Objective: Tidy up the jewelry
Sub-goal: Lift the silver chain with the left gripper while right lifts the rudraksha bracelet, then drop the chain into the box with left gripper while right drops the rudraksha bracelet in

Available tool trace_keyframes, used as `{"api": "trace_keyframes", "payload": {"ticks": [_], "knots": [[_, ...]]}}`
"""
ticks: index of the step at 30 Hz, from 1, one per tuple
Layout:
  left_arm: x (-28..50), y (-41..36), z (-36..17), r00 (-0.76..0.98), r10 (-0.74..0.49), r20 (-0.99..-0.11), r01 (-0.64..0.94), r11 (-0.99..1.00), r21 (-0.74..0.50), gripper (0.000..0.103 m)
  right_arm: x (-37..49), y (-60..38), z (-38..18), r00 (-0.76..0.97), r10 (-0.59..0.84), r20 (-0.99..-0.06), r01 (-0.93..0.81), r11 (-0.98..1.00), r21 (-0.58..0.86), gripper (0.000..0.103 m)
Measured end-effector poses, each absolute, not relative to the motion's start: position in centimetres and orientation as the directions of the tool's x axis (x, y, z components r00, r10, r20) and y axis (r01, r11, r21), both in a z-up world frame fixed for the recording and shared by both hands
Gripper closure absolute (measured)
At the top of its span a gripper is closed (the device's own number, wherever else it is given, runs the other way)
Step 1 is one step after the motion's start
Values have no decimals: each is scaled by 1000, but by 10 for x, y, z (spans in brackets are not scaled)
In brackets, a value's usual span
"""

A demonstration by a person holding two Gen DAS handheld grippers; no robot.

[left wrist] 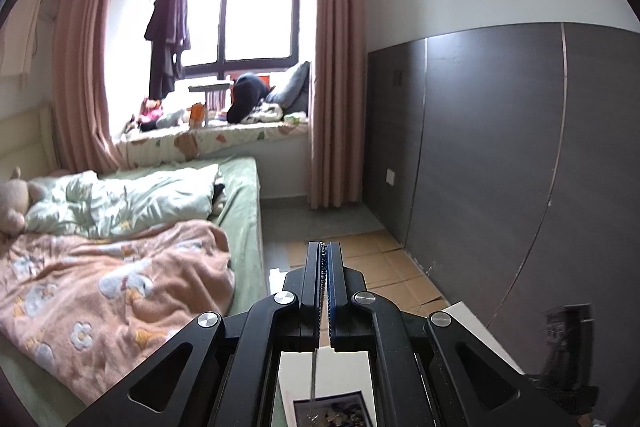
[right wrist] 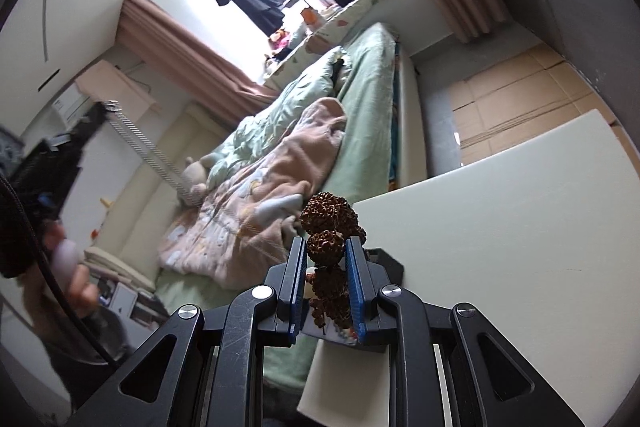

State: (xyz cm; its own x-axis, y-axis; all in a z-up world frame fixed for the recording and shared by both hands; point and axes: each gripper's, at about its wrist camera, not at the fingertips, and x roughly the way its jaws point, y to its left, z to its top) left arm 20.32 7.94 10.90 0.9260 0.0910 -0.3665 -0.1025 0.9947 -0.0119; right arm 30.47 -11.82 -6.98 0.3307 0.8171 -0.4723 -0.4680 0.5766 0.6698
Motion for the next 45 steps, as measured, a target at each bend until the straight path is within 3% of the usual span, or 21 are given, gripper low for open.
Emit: {"api": "trace_keyframes", "payload": {"ticks": [18, 23, 33, 36, 38, 40, 45], "knots": [[224, 92, 3, 831, 34, -555, -128, 983, -132, 101, 303, -123, -76, 333, 811, -480, -447, 585, 677, 82], [226, 104, -34, 795, 53, -605, -214, 956, -198, 101, 299, -121, -76, 323, 812, -486, -457, 583, 672, 82], [233, 111, -80, 703, -69, -708, -226, 922, -314, 98, 304, -104, -82, 301, 815, -495, -458, 579, 675, 82], [227, 120, -83, 703, -84, -706, -250, 901, -356, 75, 304, -95, -87, 280, 820, -499, -460, 571, 680, 82], [217, 128, -79, 728, -77, -682, -265, 885, -383, 38, 304, -87, -92, 268, 820, -505, -463, 569, 679, 82], [208, 135, -72, 754, -51, -655, -279, 878, -390, 28, 305, -75, -97, 251, 823, -511, -463, 565, 683, 82], [197, 150, -68, 764, -23, -644, -308, 865, -397, 28, 305, -48, -117, 211, 819, -534, -452, 566, 689, 82]]}}
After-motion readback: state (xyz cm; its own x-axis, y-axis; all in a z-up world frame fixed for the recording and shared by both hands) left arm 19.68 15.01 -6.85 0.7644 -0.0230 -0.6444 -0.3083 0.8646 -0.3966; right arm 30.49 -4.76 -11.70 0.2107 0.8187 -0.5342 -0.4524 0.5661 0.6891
